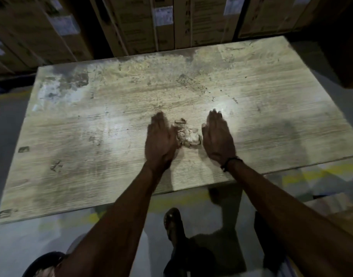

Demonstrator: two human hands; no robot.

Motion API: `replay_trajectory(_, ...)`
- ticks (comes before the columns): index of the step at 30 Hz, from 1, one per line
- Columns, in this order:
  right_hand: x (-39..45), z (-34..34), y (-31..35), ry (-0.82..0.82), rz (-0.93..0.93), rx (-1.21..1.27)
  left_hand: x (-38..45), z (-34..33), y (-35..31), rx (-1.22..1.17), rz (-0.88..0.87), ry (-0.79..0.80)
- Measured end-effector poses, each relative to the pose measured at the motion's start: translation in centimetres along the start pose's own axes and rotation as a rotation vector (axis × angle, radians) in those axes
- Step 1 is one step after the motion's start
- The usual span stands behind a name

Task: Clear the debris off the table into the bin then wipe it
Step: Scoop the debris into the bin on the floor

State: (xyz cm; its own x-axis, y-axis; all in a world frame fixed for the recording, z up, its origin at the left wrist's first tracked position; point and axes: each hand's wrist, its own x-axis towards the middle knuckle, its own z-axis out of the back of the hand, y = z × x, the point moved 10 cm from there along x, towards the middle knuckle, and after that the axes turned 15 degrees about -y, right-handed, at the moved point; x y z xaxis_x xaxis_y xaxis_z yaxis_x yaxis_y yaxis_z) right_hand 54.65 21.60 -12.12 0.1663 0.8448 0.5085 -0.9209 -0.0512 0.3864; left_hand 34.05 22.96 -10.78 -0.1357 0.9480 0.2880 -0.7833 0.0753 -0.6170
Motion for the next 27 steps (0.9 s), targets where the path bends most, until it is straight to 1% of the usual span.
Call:
replay_trajectory(1,-0.4,-0.4,0.9,0.027,-0.004,0.058,-0.4,-0.5,-1.4,-0.086,-0.023,0.009)
replay_trajectory(2,-0.7,-0.5,1.8,0.053,-0.019,0.139,-1.0,-1.2,-2.8,-0.157,-0.103,0.03)
replay_trajectory(3,-0.9,-0.6,2.5,0.084,-0.057,0.253,-1.9,-1.8,-3.9,-0.16,-0.199,0.05)
replay_trajectory(4,-1.0,-0.2,3.0,0.104,-0.108,0.389,-2.2,-2.2,-4.6,-0.18,-0.253,0.056)
replay_trajectory(5,-0.9,0.7,3.1,0.079,-0.168,0.518,-1.8,-2.1,-4.8,-0.239,-0.206,0.069)
replay_trajectory(6,-0.7,2.1,2.7,-0.002,-0.231,0.596,-1.0,-1.4,-5.0,-0.251,-0.13,0.051)
replay_trajectory(7,-0.7,3.8,1.6,-0.115,-0.296,0.609,-0.4,-0.6,-4.8,-0.222,-0.093,0.032)
replay_trajectory(9,-1.8,6.8,-1.2,-0.327,-0.434,0.561,0.6,0.2,-4.0,-0.189,-0.104,-0.012)
replay_trajectory(10,-2.7,7.6,-2.4,-0.391,-0.5,0.548,1.2,0.0,-3.1,-0.18,-0.114,0.011)
replay_trajectory(11,-3.7,7.9,-3.2,-0.42,-0.554,0.554,1.6,-0.2,-2.3,-0.179,-0.126,0.059)
replay_trajectory(12,-4.4,7.9,-3.4,-0.425,-0.584,0.566,2.0,-0.7,-1.7,-0.172,-0.136,0.112)
replay_trajectory(14,-5.0,7.4,-2.2,-0.405,-0.563,0.55,1.8,-1.8,-1.6,-0.126,-0.196,0.185)
replay_trajectory(16,-4.7,6.1,0.0,-0.356,-0.526,0.513,0.9,-2.2,-2.9,-0.148,-0.251,0.199)
replay_trajectory(20,-2.3,3.2,3.6,-0.298,-0.555,0.539,-2.0,-2.5,-5.3,-0.26,-0.276,0.221)
replay_trajectory(21,-1.6,2.8,4.2,-0.294,-0.55,0.556,-2.4,-2.3,-5.5,-0.305,-0.259,0.221)
replay_trajectory(22,-1.0,2.4,4.5,-0.294,-0.552,0.601,-2.4,-1.9,-5.2,-0.374,-0.186,0.202)
replay_trajectory(24,0.2,1.3,3.7,-0.3,-0.609,0.75,-2.0,-0.5,-3.3,-0.514,0.041,0.093)
replay_trajectory(25,0.7,0.8,2.7,-0.304,-0.654,0.815,-2.0,0.5,-2.3,-0.542,0.122,0.023)
replay_trajectory(26,0.9,0.3,1.4,-0.305,-0.7,0.866,-2.3,1.5,-1.5,-0.535,0.162,-0.032)
replay_trajectory(27,1.1,0.0,0.3,-0.291,-0.732,0.91,-2.7,2.2,-1.0,-0.508,0.158,-0.051)
